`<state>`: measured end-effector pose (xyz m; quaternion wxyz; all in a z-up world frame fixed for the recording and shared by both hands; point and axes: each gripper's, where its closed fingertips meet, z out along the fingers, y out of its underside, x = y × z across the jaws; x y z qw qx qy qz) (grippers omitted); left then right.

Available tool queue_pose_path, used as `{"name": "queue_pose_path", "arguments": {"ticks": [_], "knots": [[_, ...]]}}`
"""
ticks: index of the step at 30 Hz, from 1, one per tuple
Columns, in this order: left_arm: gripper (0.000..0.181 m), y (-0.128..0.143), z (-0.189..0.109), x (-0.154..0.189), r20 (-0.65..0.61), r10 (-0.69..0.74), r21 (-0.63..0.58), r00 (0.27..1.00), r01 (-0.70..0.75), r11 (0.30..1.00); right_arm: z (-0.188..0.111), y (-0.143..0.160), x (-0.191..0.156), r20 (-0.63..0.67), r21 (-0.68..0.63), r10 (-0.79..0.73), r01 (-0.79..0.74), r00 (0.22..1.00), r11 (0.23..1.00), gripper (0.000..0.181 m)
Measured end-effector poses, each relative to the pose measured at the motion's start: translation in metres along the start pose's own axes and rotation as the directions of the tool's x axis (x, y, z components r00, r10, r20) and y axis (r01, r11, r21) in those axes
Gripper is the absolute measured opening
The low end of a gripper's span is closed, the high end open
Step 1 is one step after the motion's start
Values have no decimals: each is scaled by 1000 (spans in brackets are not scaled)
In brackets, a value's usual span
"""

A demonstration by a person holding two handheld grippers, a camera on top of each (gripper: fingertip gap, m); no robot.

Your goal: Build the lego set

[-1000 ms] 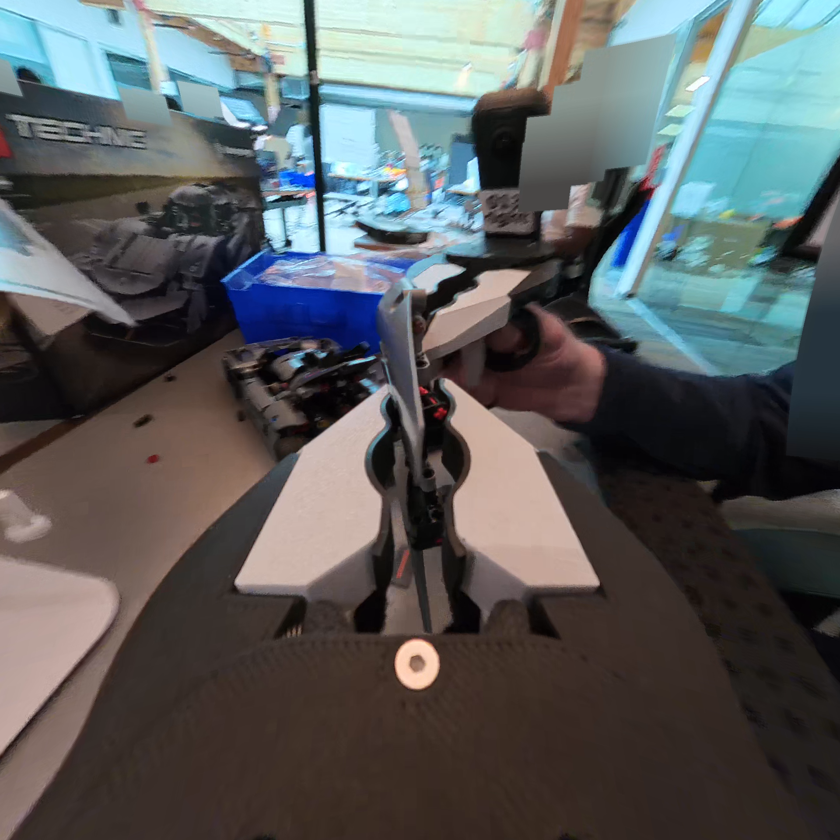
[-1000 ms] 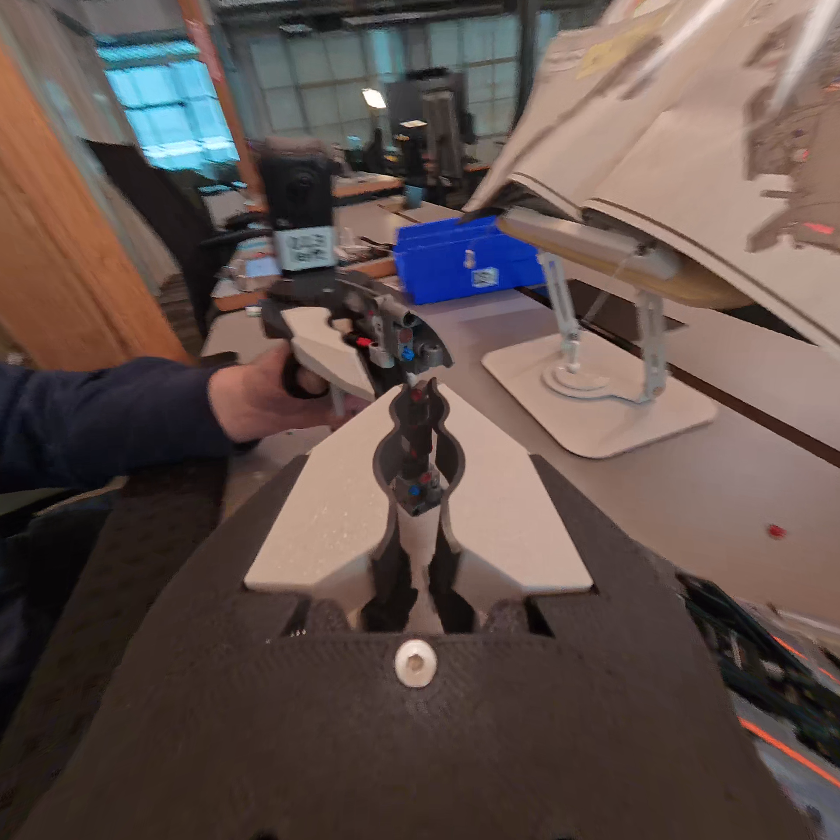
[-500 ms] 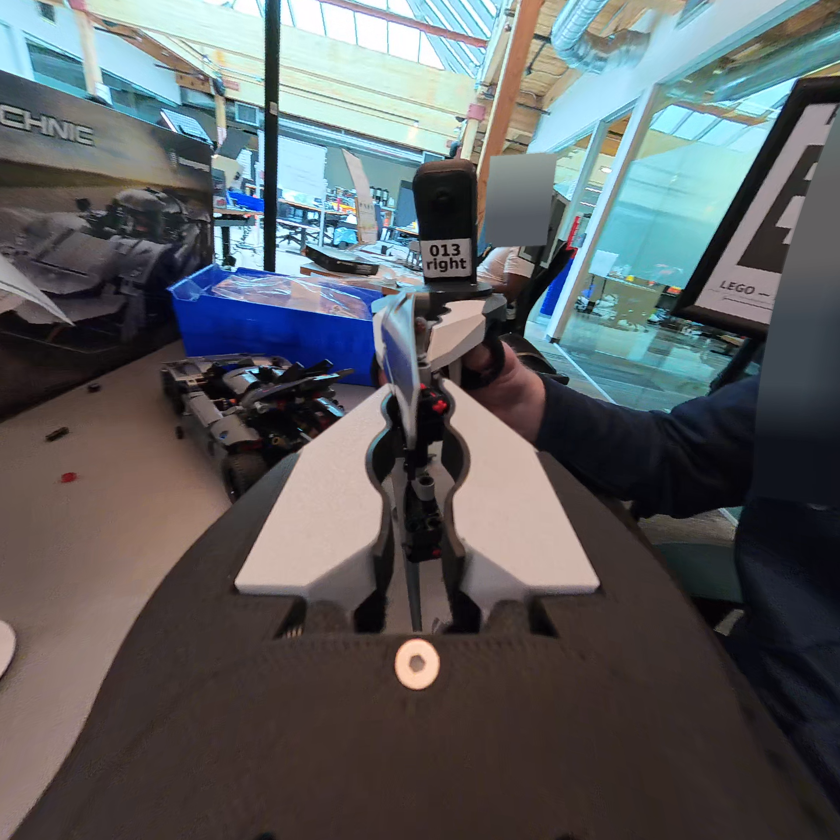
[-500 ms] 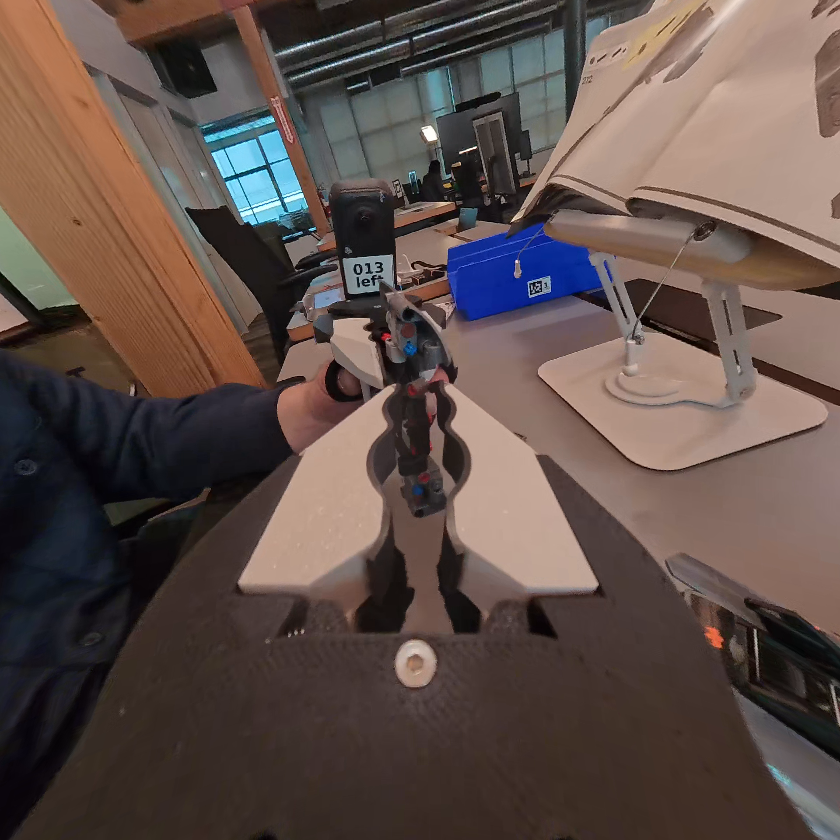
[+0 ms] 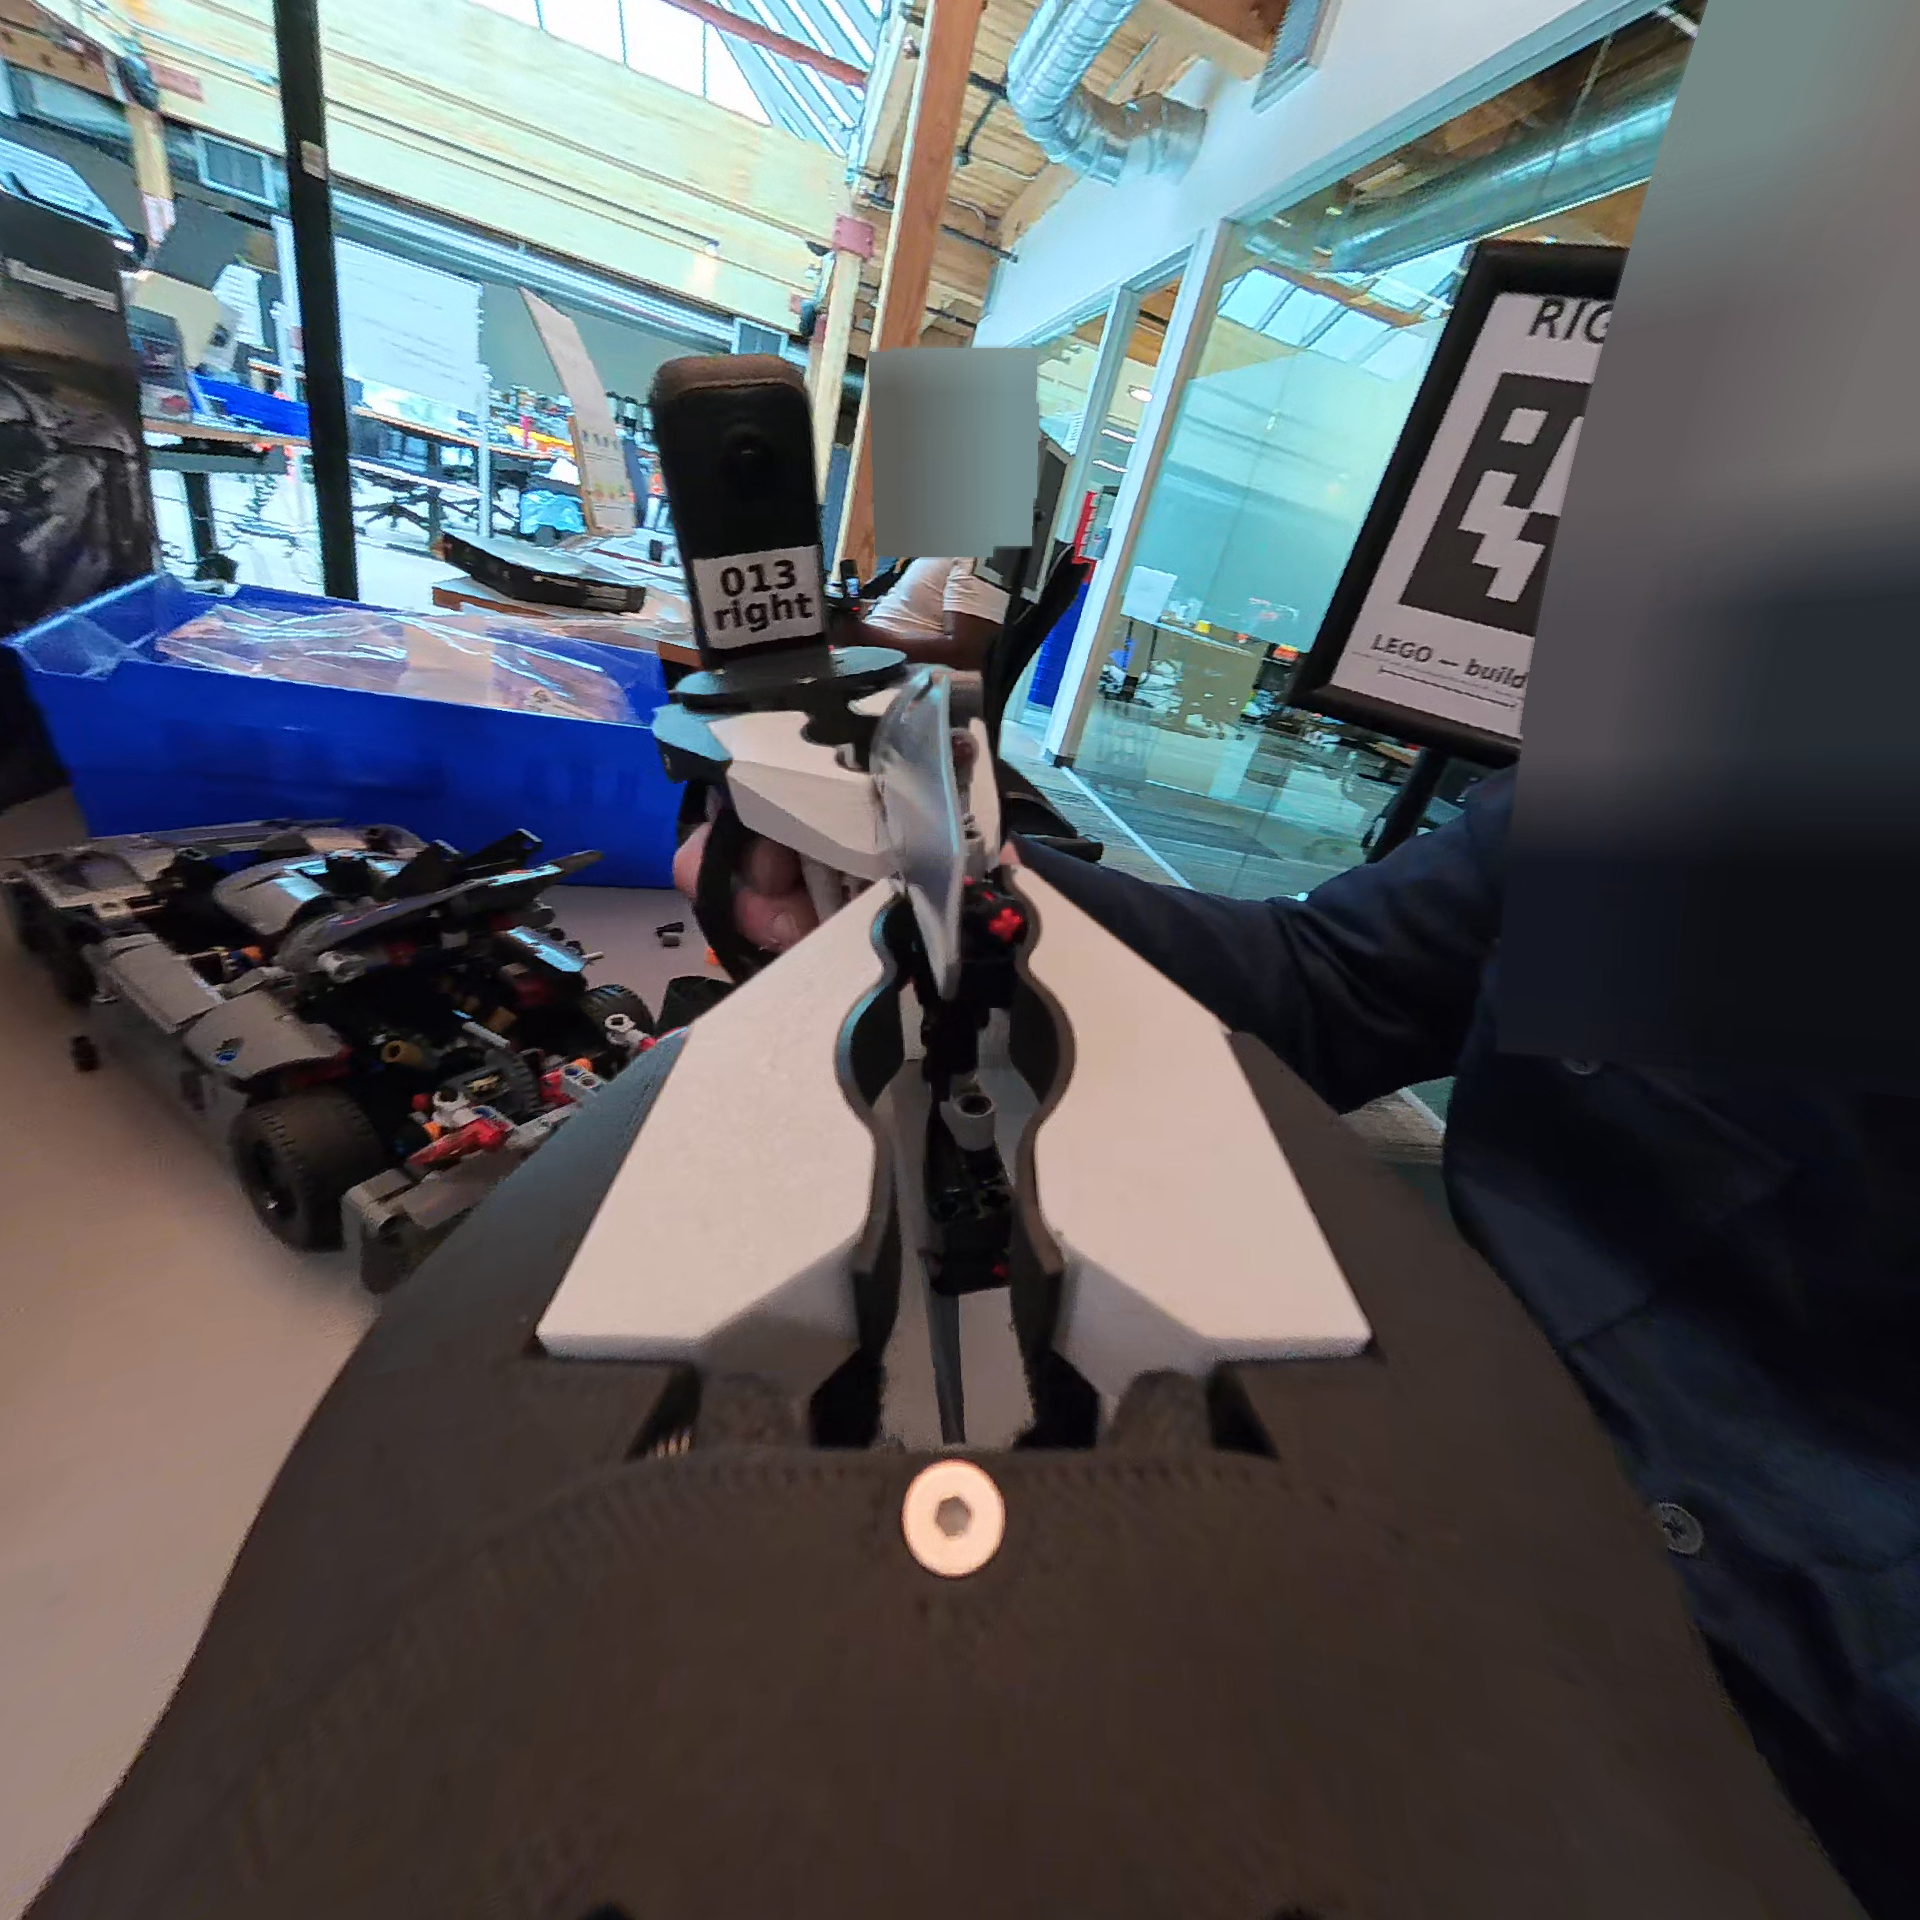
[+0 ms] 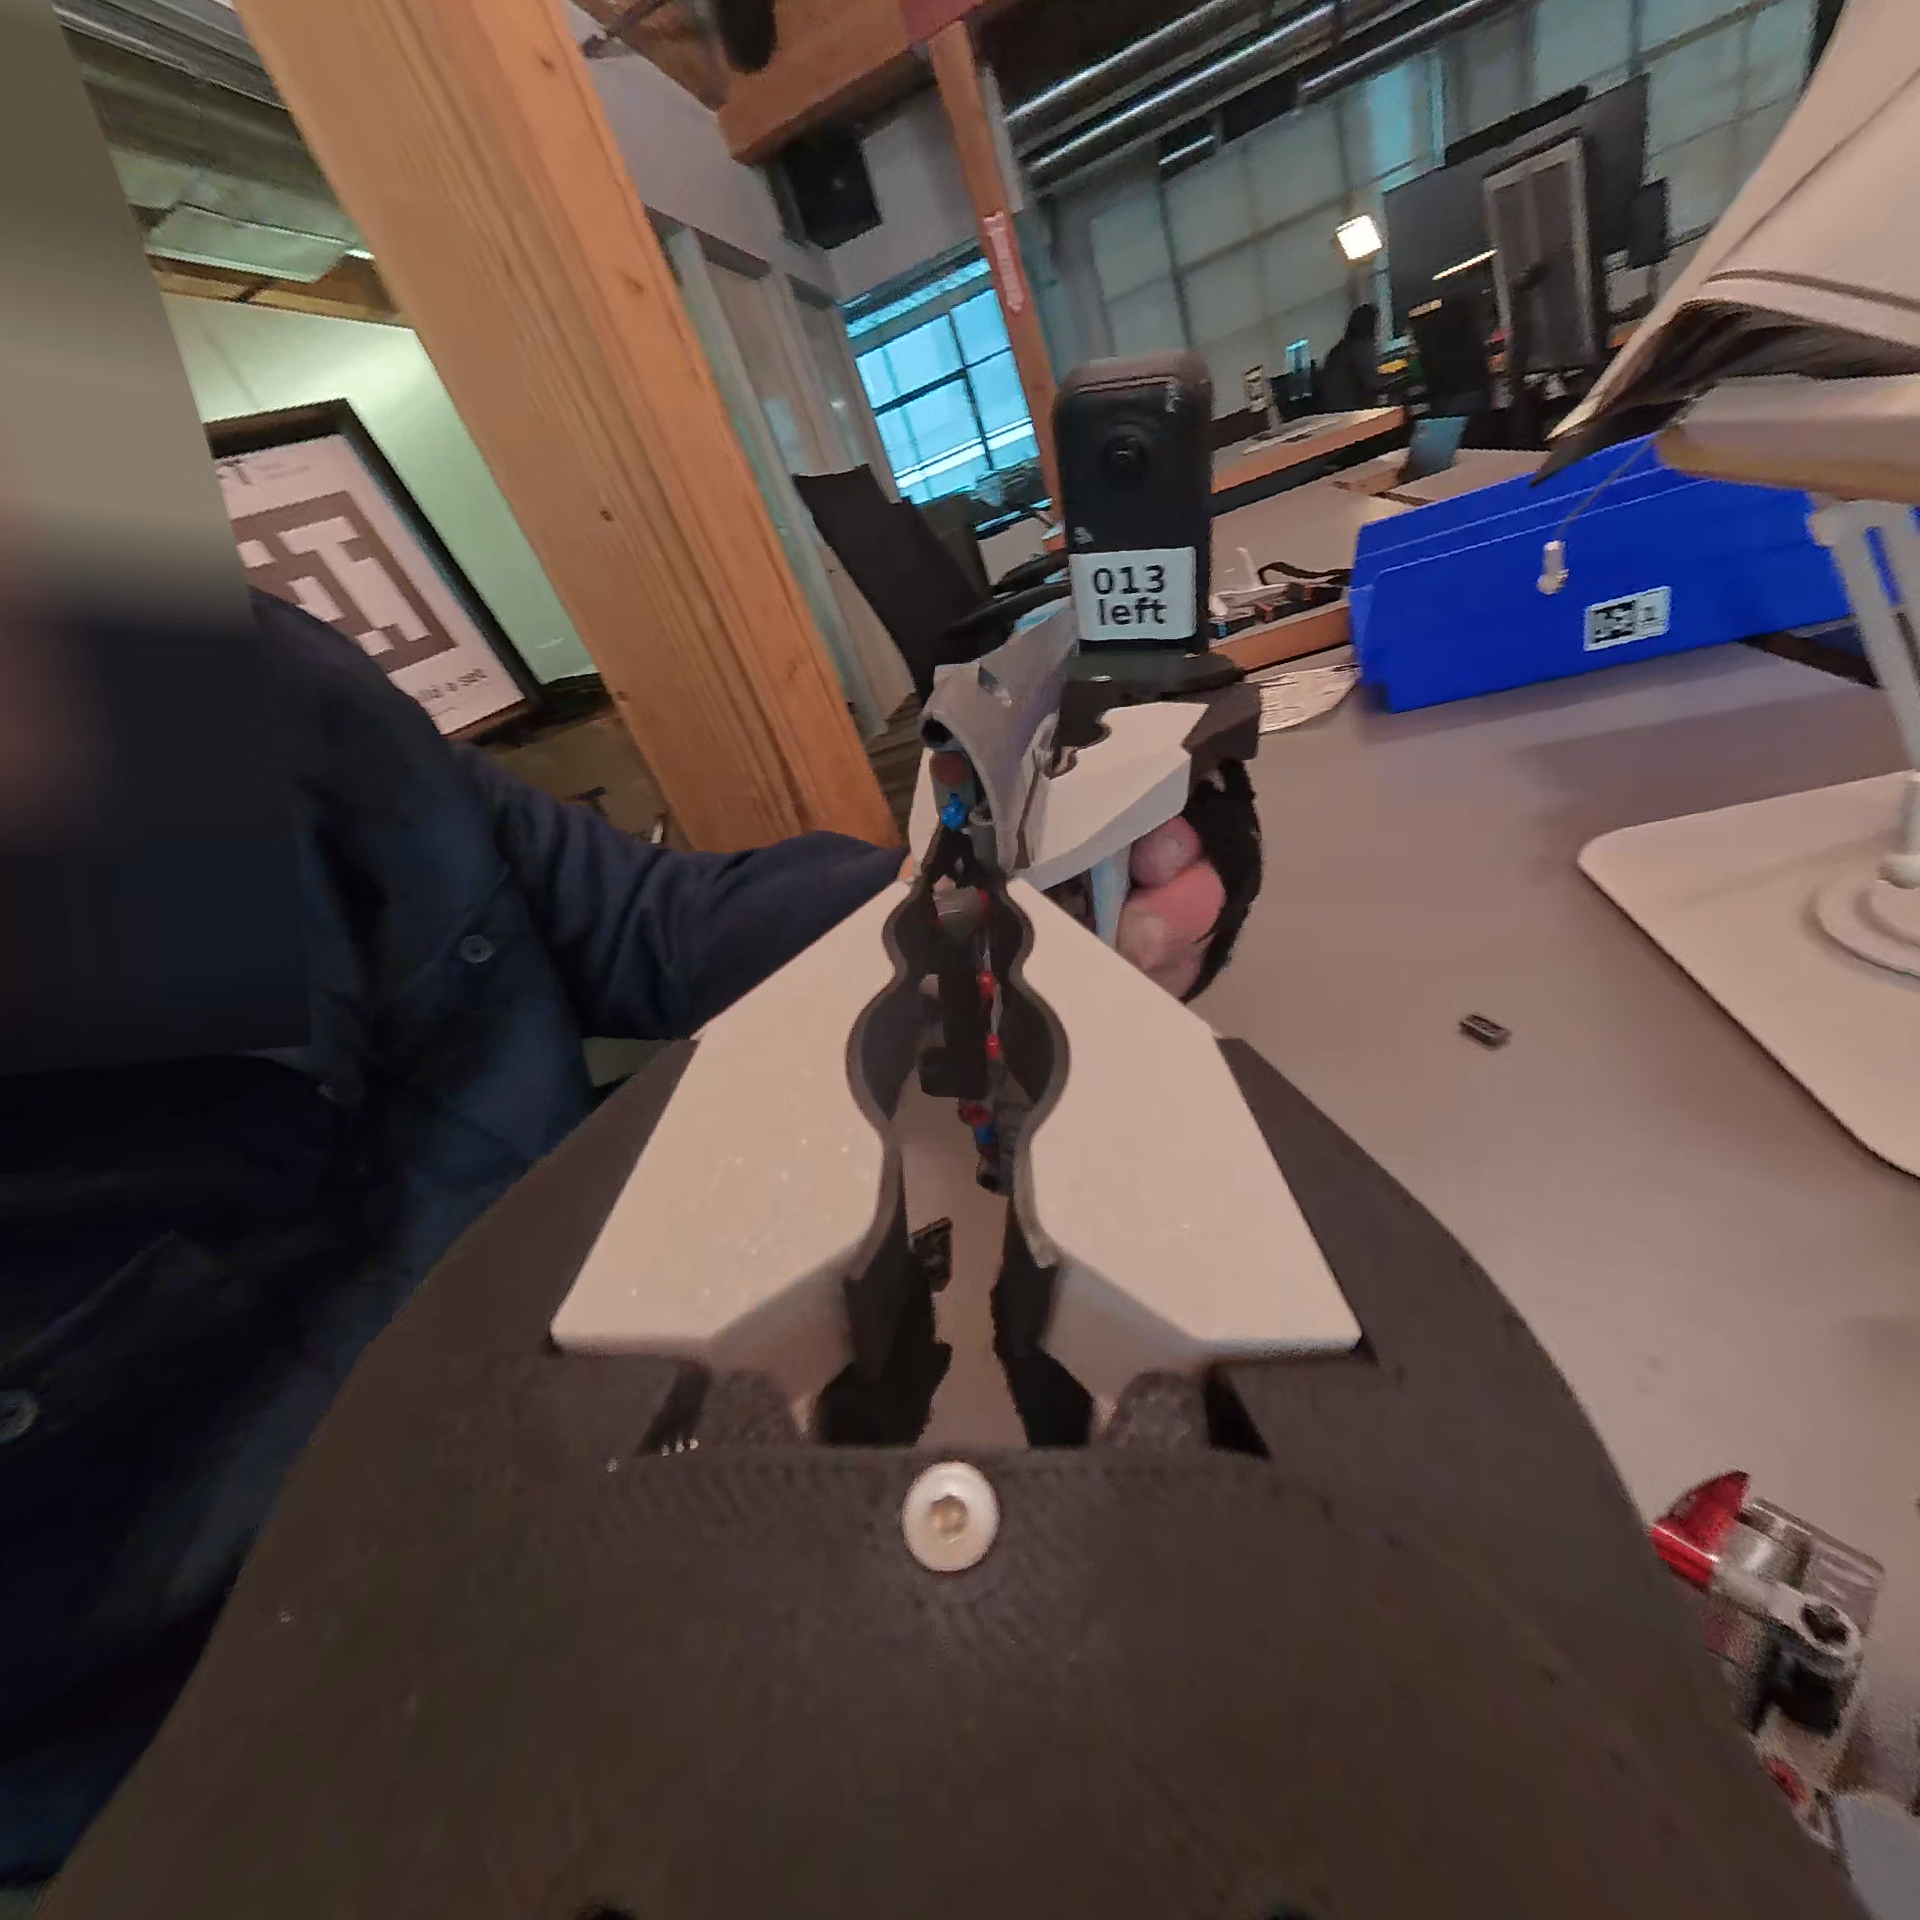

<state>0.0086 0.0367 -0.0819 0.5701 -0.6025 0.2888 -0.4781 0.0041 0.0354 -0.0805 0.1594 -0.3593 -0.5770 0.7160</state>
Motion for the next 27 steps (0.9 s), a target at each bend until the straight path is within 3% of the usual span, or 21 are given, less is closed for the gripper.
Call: {"name": "queue_pose_path", "arguments": {"ticks": [4, 8, 18, 27], "knots": [[12, 0, 2, 9, -61, -16, 2, 998, 16, 1000, 1, 1, -10, 68, -2, 5, -5, 998, 1000, 8], [12, -1, 1, 10, -68, -22, 6, 997, 23, 1000, 2, 1, -10, 47, -12, -29, 29, 998, 999, 8], [12, -1, -2, -12, 98, 46, -16, 994, -45, 999, -4, -1, 17, -185, -57, -128, 120, 974, 991, 8], [12, -6, -6, -32, 291, 156, -46, 944, -149, 988, -7, -14, 42, -395, 3, -156, 170, 905, 985, 7]]}}
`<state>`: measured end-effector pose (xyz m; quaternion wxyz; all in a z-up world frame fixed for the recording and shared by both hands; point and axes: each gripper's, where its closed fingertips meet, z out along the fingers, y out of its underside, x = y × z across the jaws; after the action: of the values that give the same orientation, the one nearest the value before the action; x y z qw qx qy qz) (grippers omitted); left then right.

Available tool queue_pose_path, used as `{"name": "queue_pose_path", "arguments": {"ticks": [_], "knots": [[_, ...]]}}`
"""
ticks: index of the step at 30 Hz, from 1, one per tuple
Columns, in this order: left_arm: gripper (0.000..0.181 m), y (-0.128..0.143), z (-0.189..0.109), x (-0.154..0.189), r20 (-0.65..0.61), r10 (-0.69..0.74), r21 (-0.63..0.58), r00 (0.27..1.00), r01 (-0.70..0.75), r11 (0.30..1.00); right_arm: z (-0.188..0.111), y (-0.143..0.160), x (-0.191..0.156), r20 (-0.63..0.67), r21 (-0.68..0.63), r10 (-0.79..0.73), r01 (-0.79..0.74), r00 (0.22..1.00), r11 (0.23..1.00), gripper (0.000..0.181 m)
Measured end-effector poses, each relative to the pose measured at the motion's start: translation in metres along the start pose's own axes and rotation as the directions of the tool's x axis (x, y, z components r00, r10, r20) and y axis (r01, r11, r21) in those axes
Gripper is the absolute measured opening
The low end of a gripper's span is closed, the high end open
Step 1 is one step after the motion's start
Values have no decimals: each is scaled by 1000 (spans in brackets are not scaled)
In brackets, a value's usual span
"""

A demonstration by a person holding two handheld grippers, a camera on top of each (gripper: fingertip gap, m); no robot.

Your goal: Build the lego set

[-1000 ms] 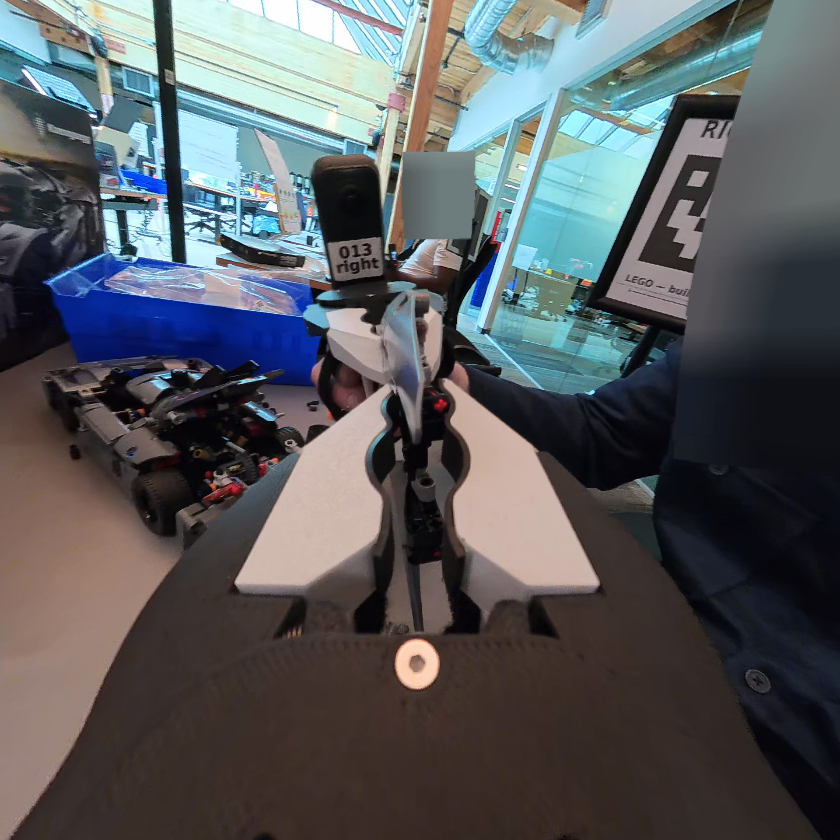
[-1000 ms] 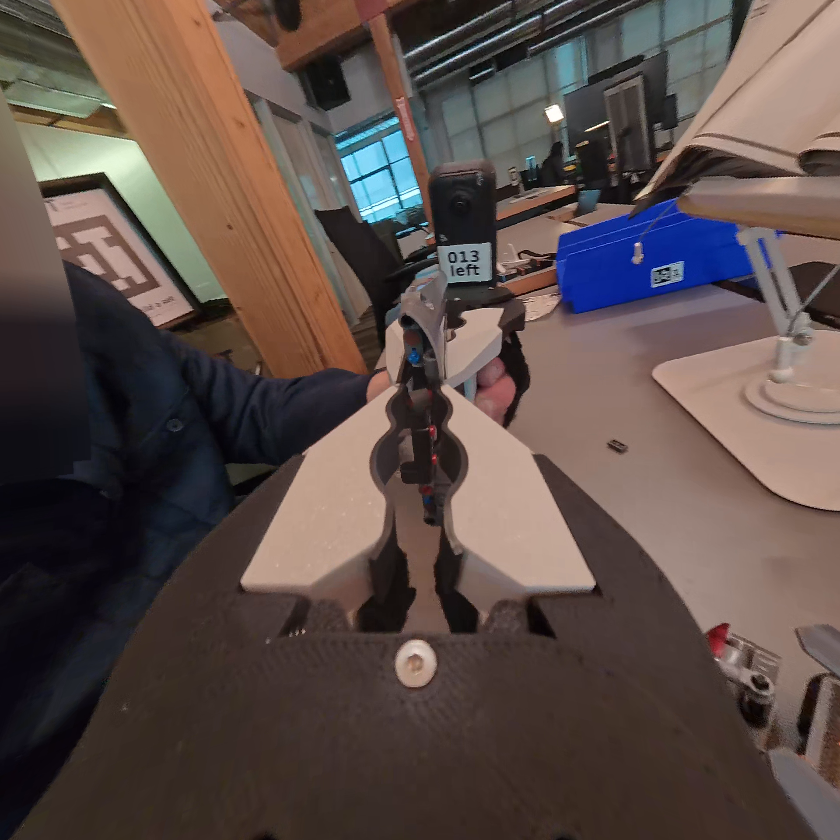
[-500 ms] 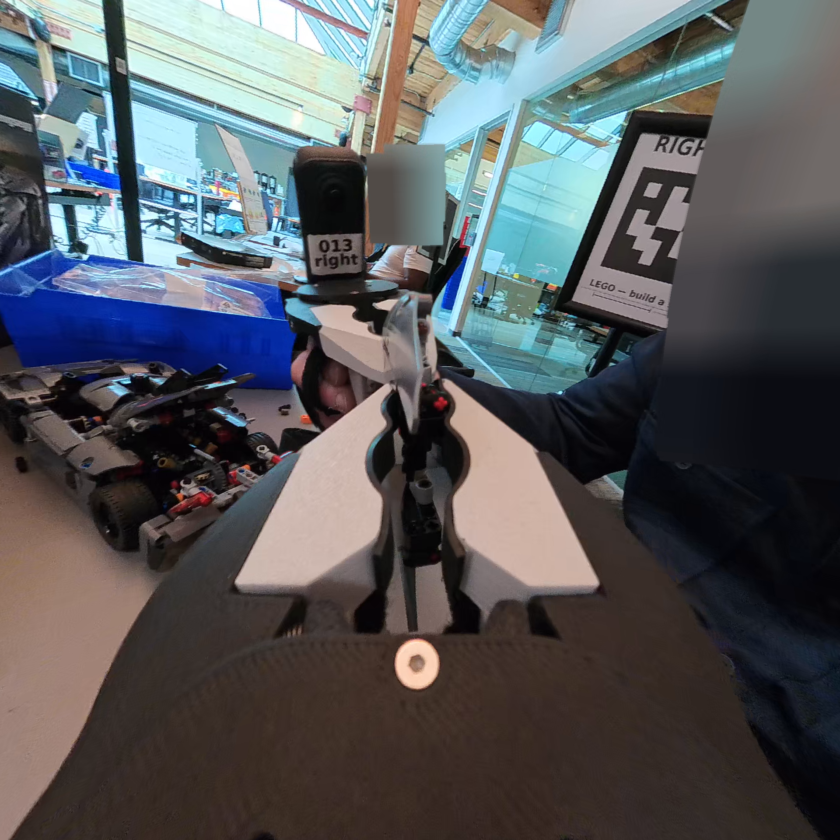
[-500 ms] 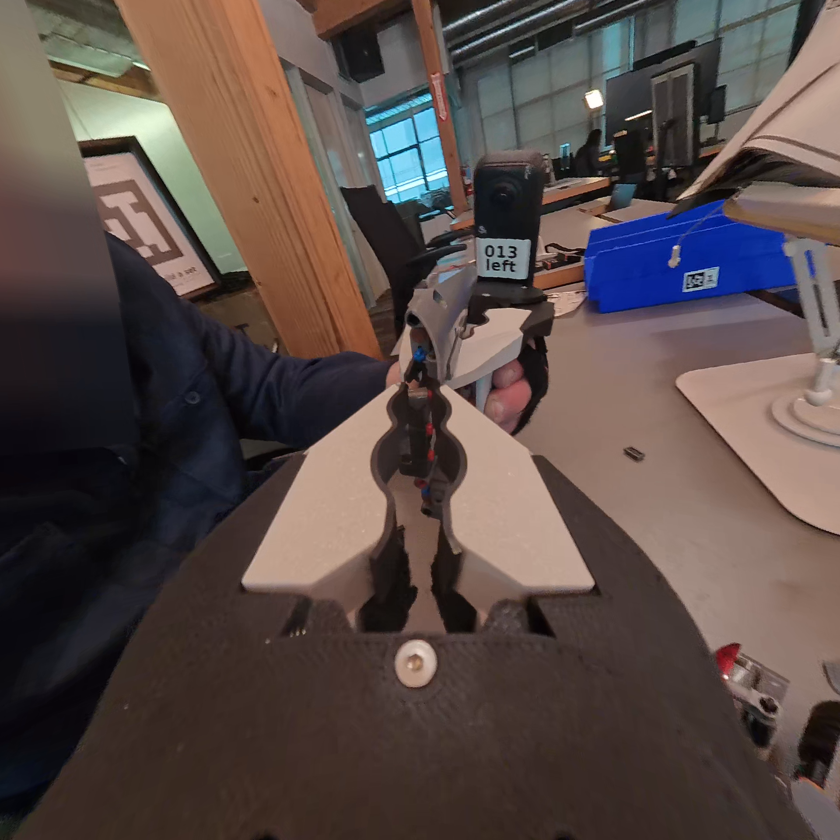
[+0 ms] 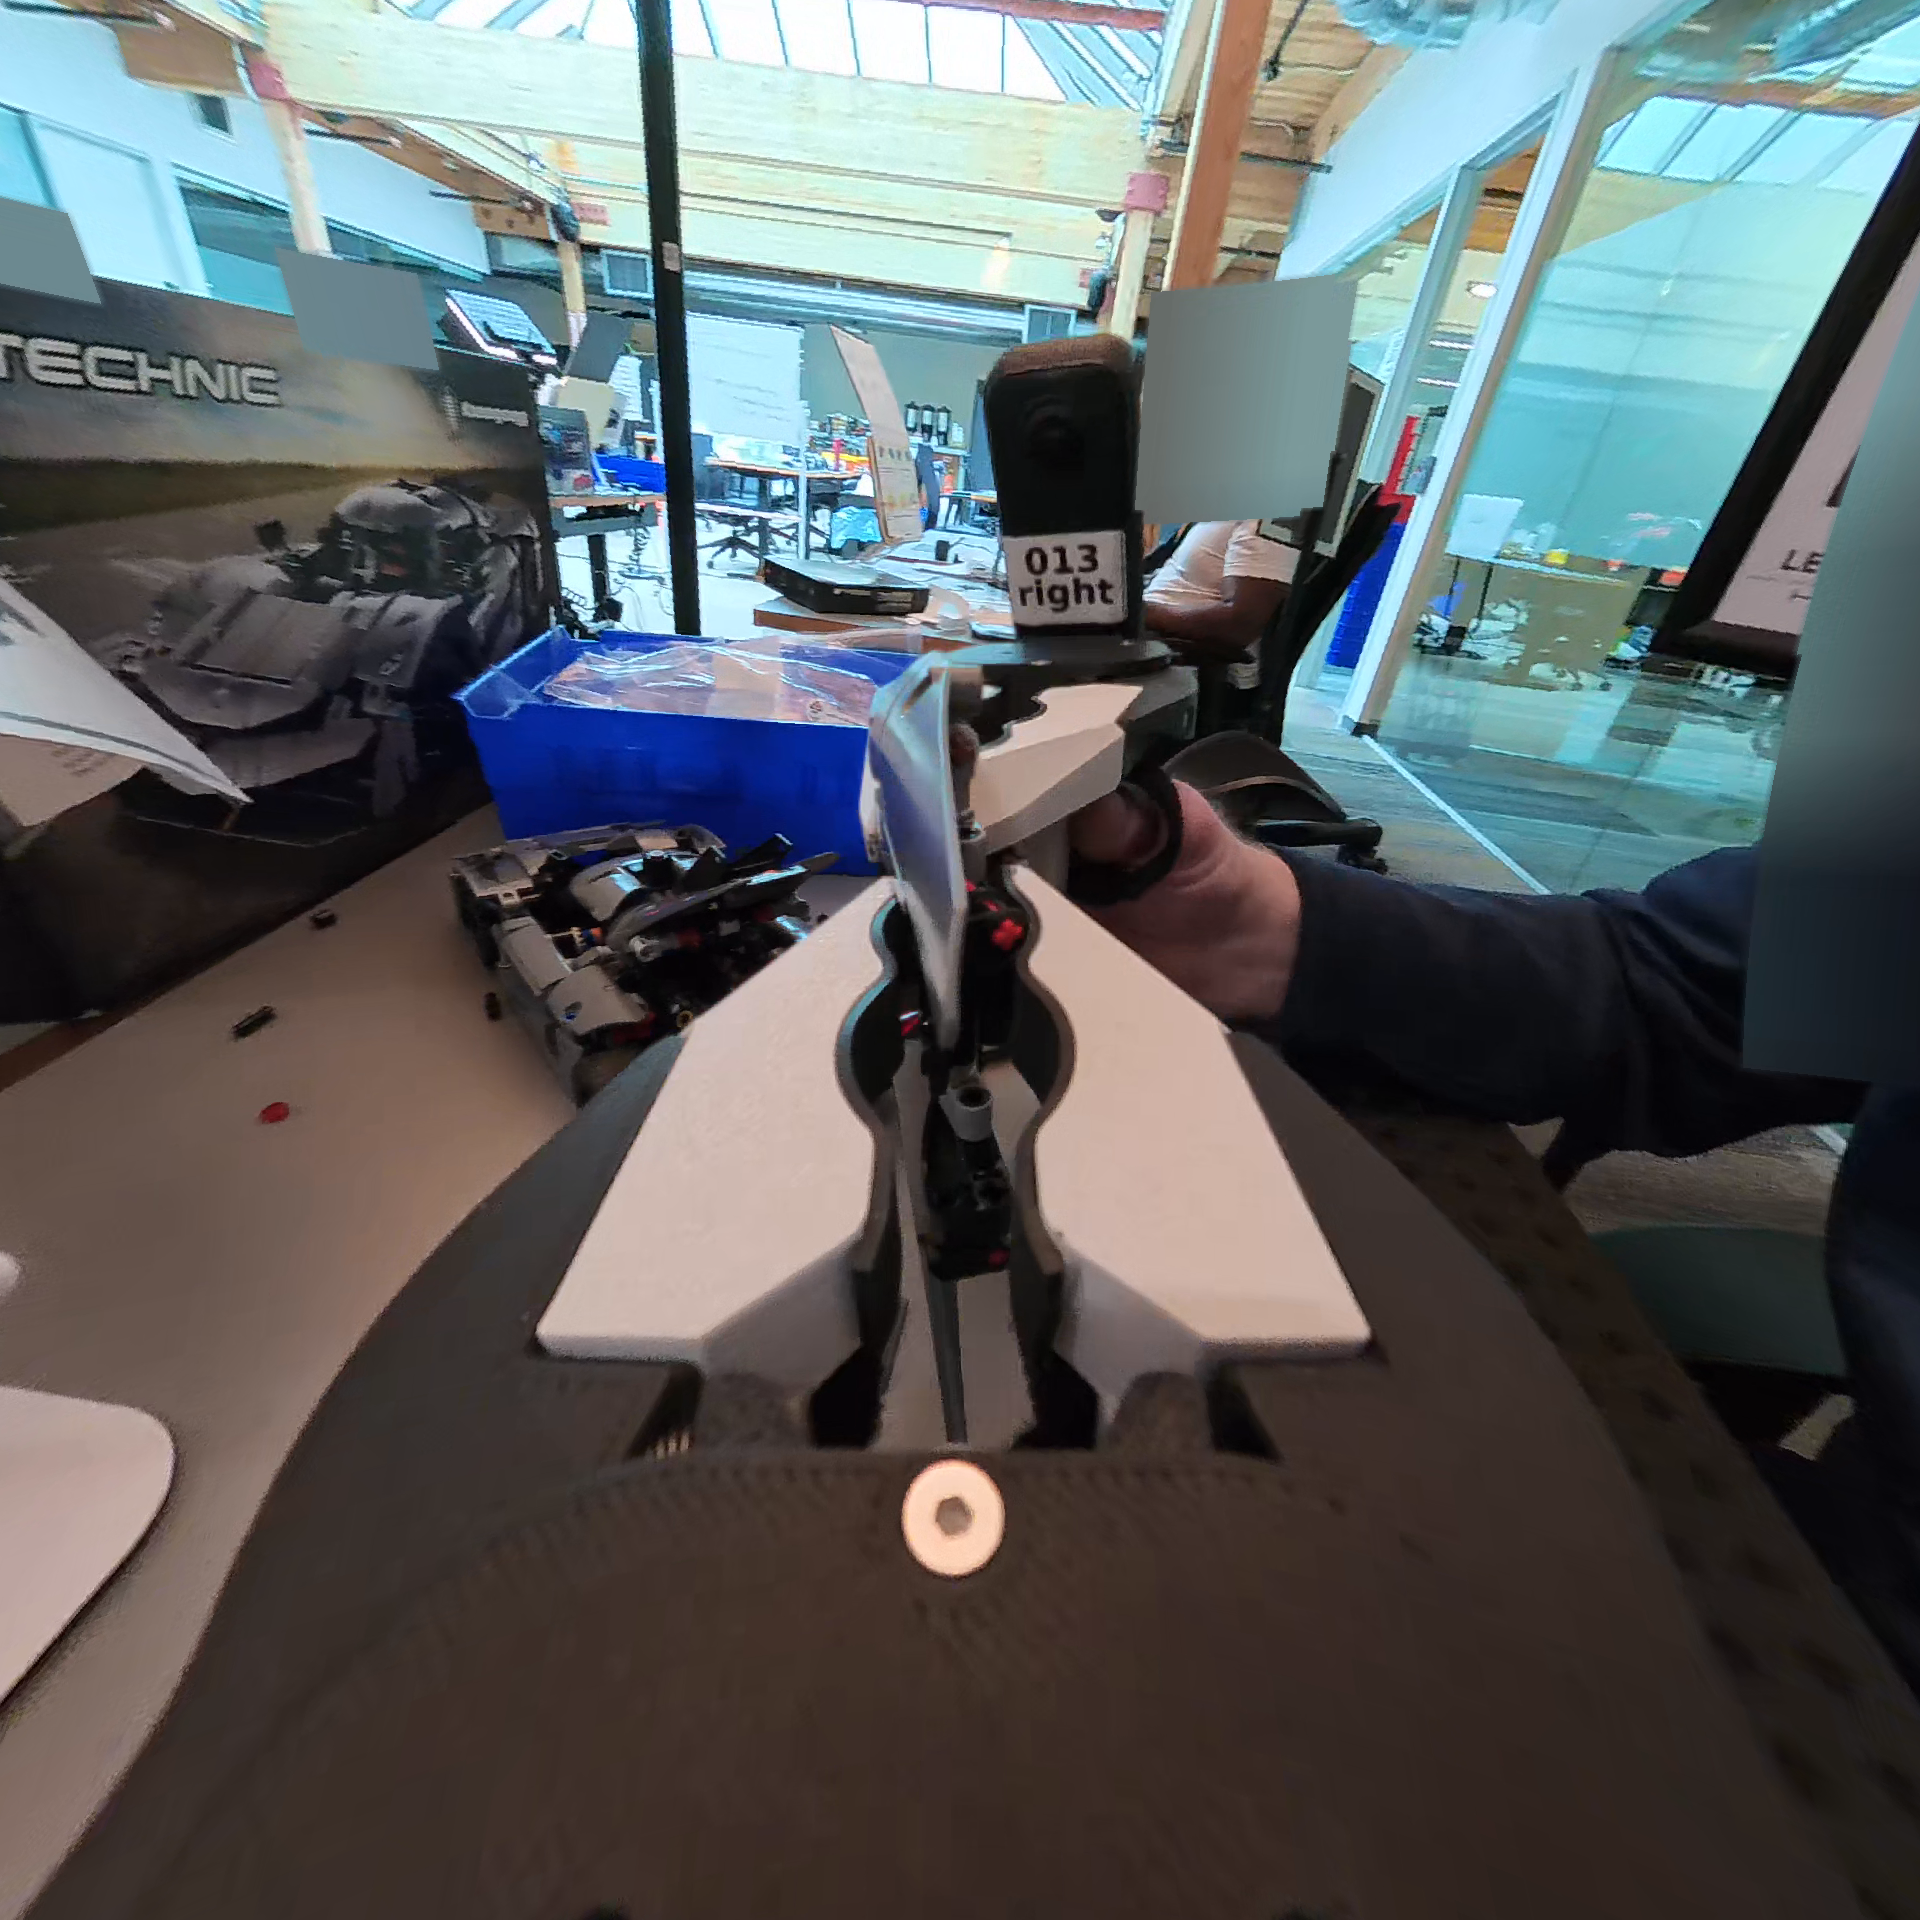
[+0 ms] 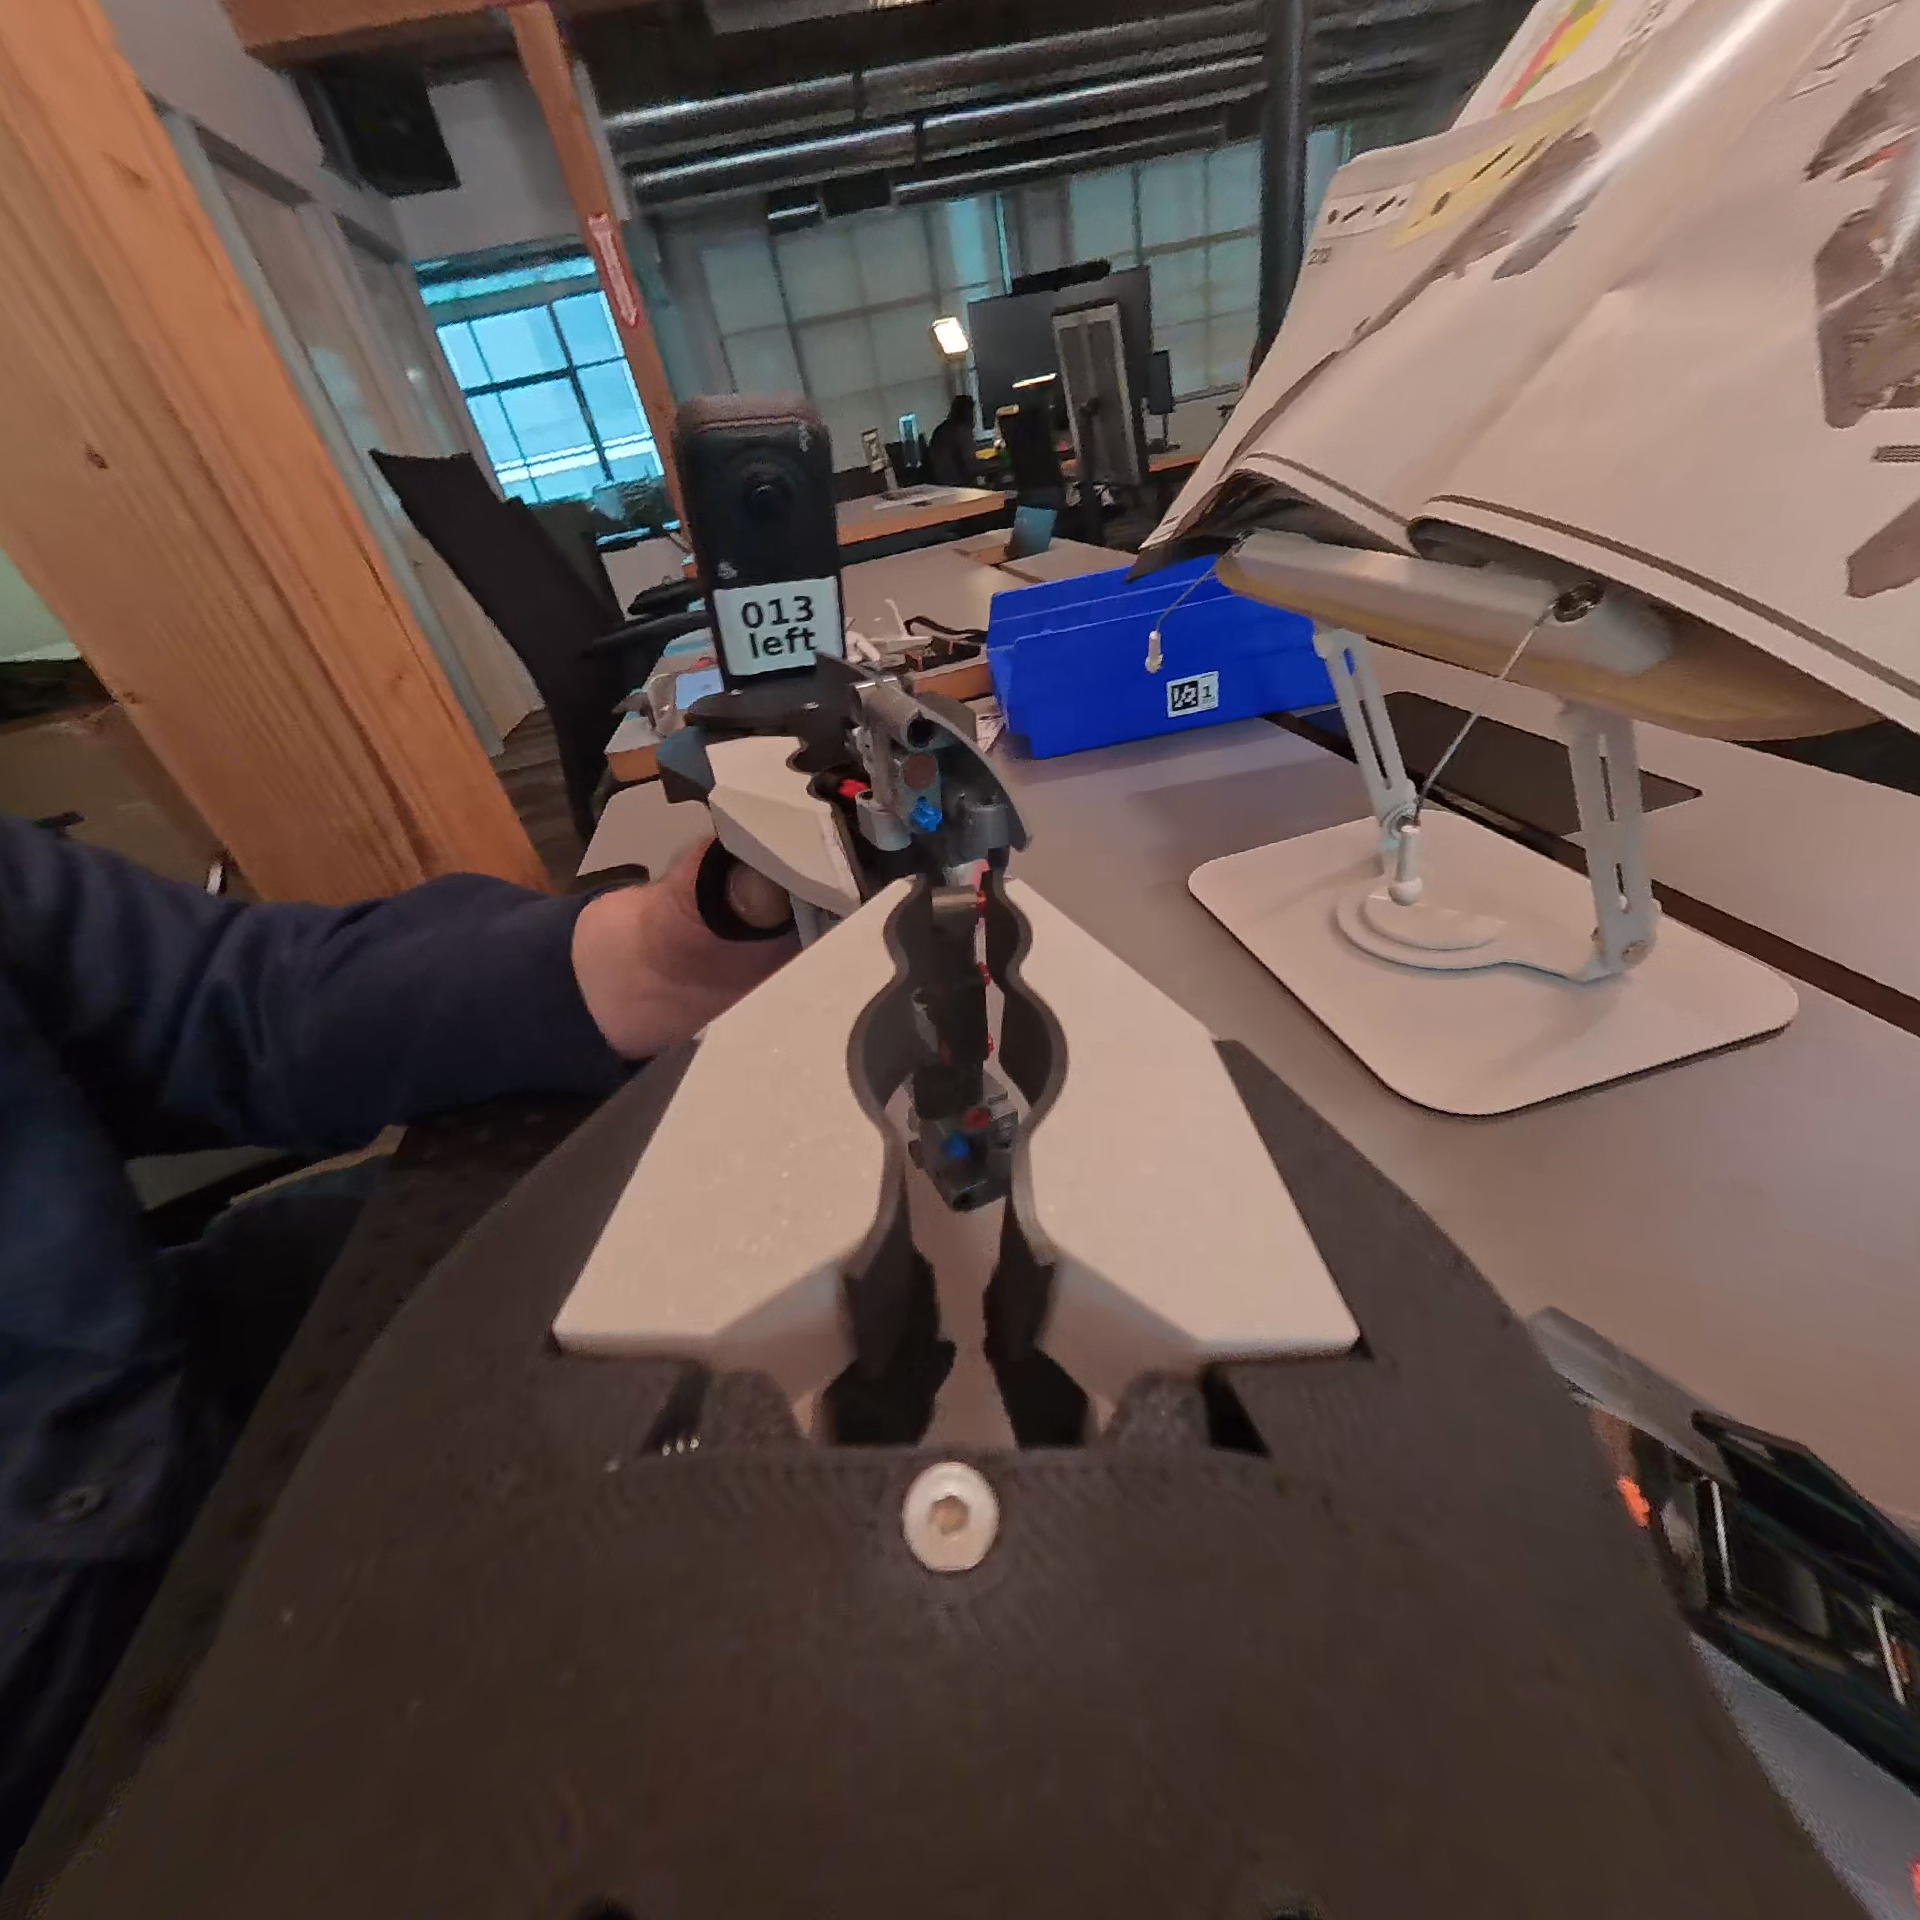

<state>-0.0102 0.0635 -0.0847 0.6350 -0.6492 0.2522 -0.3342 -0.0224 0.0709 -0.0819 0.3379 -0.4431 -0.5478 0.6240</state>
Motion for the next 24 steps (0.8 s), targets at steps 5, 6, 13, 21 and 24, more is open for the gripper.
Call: {"name": "queue_pose_path", "arguments": {"ticks": [5, 6, 13, 21, 24], "knots": [[12, -2, -3, -2, -17, -35, 26, 999, 36, 999, 2, 1, -2, 57, 13, 62, -63, 996, 998, 8], [12, -3, -3, -1, -26, -46, 33, 999, 47, 998, 1, 0, -3, 79, 20, 79, -80, 994, 997, 9], [12, -3, -4, 0, -53, -77, 40, 996, 79, 996, -3, 0, -5, 118, 16, 108, -110, 987, 994, 10], [12, -2, -4, 2, -82, -102, 43, 991, 106, 994, -5, -1, -9, 149, 9, 114, -116, 982, 993, 12], [12, -2, -3, 3, -86, -102, 39, 991, 105, 994, -5, 0, -8, 145, 3, 110, -112, 983, 994, 10]]}}
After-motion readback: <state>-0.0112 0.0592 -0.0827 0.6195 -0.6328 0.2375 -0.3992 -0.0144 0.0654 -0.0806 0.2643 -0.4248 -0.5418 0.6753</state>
